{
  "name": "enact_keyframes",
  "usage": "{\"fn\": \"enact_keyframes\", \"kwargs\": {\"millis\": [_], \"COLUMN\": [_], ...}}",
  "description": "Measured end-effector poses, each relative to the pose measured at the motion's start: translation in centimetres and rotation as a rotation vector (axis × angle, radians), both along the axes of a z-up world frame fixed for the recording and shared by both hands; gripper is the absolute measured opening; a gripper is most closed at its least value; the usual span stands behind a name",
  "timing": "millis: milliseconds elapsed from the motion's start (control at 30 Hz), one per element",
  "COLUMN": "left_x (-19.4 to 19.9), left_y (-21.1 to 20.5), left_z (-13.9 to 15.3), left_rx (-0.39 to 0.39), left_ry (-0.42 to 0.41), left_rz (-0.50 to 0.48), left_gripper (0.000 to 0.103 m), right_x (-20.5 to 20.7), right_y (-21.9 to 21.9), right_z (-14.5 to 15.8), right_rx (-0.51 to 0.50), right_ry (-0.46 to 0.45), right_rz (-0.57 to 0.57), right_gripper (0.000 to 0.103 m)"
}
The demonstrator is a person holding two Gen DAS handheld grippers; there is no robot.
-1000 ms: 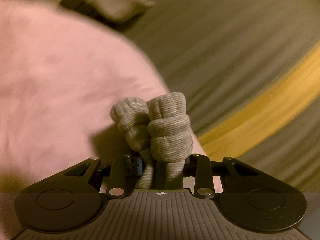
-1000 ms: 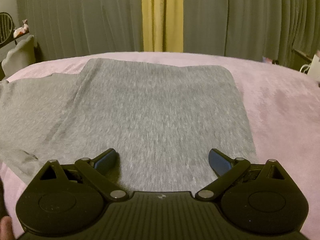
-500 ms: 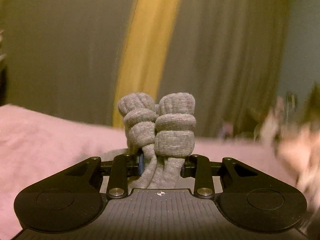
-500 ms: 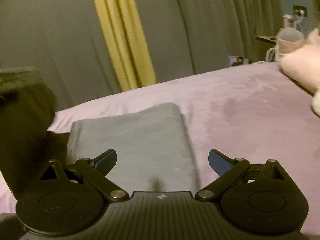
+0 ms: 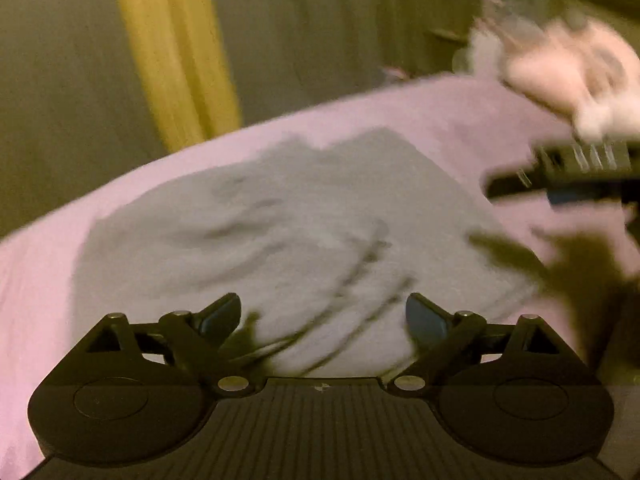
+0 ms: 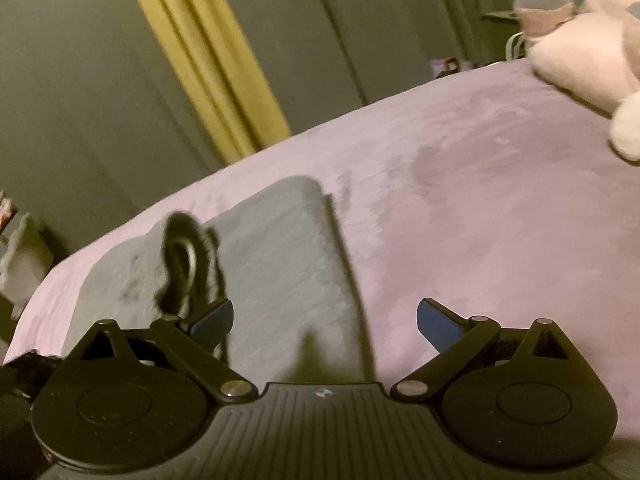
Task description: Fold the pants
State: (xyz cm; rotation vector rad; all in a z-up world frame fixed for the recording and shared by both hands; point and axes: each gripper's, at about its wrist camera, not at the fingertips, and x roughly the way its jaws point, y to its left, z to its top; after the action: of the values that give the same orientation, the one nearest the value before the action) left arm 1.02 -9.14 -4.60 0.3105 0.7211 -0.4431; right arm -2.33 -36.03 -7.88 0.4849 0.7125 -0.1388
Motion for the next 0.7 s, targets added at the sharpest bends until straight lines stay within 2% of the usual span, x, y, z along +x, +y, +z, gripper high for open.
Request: {"fn": "enact_keyframes", "kwargs": {"millis": [100,167,267,333,367,433,533,567,700], "left_x": [1.1,1.9,2.4,3.2,3.4,3.9,3.6,3.9,4.3], "left_y": [5.3,8.8,12.7,15.3,16.7,19.5,22.6,23.4,22.7], "left_z": [1.3,1.6,0.9,-0.3,-1.0,-1.8,-2.8,-3.3,-4.7], "left_rx": [-0.07,-0.076,0.011,0.069,0.068,-0.001,-0.221,-0.273,-0.363], "left_ry": [-0.022,-0.048,-0.075,-0.007,0.032,0.109,0.184,0.218,0.292], "left_rz": [0.224,0.4,0.626,0.74,0.791,0.895,0.948,0.966,0.971], "left_gripper": [0.095,0.096,0.096,0.096,0.096,0.096,0.096,0.096,0.094], "right_x": [0.8,1.8,3.6,4.8,5.4,6.8,9.0,9.7,11.7], "right_y": [1.4,2.7,4.6,5.6,5.9,6.6,7.0,6.9,6.6], "right_z": [0.2,0.3,0.4,0.5,0.6,0.4,-0.8,-1.4,-3.3], "right_rx": [0.018,0.008,0.015,0.041,0.048,0.066,0.115,0.136,0.255], "right_ry": [0.025,0.038,0.046,0.053,0.058,0.068,0.104,0.123,0.156], "right_rz": [0.09,0.147,0.216,0.248,0.258,0.283,0.298,0.294,0.255], "right_gripper": [0.099,0.098,0.098,0.098,0.098,0.098,0.098,0.098,0.098]}}
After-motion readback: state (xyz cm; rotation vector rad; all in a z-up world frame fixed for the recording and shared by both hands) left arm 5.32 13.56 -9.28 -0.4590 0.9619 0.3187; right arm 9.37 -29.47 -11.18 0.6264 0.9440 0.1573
